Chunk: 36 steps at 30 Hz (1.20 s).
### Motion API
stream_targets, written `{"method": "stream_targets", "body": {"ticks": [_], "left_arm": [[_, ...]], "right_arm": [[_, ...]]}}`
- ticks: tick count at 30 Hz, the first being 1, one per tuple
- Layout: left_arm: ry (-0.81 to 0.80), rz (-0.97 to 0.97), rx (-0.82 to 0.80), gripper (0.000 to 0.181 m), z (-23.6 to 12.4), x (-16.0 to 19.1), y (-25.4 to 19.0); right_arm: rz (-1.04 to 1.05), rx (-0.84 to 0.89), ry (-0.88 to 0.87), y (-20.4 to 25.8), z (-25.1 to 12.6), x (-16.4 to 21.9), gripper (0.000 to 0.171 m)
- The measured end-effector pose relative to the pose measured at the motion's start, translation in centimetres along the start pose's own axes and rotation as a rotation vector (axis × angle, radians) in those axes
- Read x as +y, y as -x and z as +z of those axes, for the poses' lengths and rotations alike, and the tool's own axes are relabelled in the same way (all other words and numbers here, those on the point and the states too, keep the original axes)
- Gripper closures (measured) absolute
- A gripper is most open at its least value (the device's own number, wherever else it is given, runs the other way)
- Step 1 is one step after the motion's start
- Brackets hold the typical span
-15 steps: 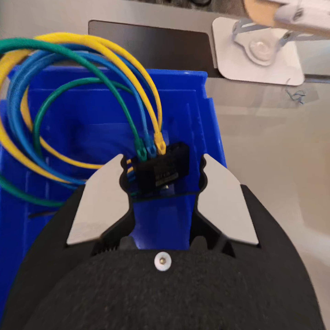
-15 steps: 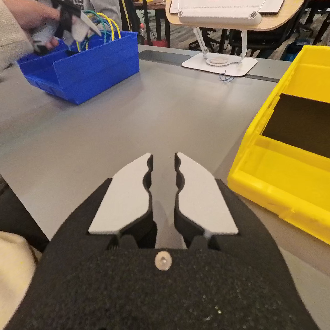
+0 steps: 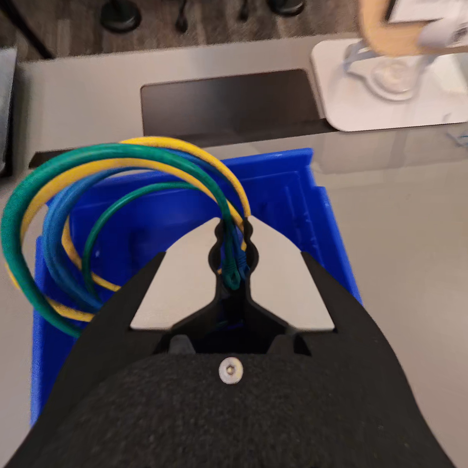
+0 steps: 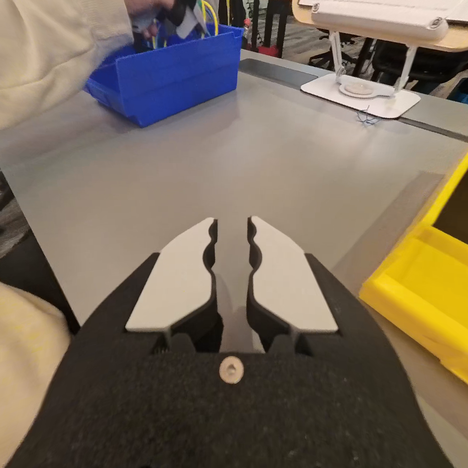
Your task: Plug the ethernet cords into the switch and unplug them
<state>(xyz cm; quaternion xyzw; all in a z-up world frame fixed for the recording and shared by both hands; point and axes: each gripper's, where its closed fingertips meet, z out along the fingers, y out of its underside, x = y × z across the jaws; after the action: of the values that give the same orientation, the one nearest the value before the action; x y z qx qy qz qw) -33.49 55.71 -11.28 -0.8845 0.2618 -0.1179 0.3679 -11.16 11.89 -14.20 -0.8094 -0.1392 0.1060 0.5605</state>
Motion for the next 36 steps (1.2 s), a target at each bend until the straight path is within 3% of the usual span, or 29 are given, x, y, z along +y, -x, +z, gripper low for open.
{"method": "stream_targets", "body": {"ticks": [1, 8, 12, 20, 24, 27, 31, 33, 36], "left_arm": [[-0.026, 0.029, 0.025, 0.175, -0.7, -0.4, -0.3], [-0.199, 0.235, 0.218, 0.176, -8.4, -4.4, -2.0], [-0.295, 0.429, 0.354, 0.176, -14.1, -7.0, -4.4], [-0.252, 0.749, 0.632, 0.176, -22.1, -7.7, -11.2], [-0.230, 0.890, 0.790, 0.176, -25.7, -6.0, -16.6], [-0.175, 0.988, 0.880, 0.176, -26.4, -3.6, -20.3], [-0.050, 1.067, 1.006, 0.176, -24.8, 0.8, -24.5], [0.032, 1.104, 1.049, 0.176, -23.4, 3.2, -26.2], [0.162, 1.148, 1.096, 0.176, -21.3, 6.4, -28.3]], "right_arm": [[0.010, -0.025, -0.006, 0.5, 0.2, -0.4, 0.149], [0.074, -0.213, -0.051, 1.3, 2.3, -4.0, 0.149], [-0.014, -0.277, -0.065, 1.5, 3.5, -8.0, 0.148], [-0.232, -0.360, -0.124, 2.7, 6.4, -16.9, 0.130], [-0.296, -0.377, -0.164, 3.7, 7.4, -18.8, 0.126], [-0.363, -0.338, -0.219, 3.7, 6.6, -19.9, 0.125], [-0.329, -0.319, -0.218, 2.4, 4.8, -20.4, 0.125], [-0.263, -0.346, -0.197, 1.6, 4.5, -19.9, 0.115], [-0.488, -0.212, -0.203, 0.2, 4.2, -18.5, 0.109]]}}
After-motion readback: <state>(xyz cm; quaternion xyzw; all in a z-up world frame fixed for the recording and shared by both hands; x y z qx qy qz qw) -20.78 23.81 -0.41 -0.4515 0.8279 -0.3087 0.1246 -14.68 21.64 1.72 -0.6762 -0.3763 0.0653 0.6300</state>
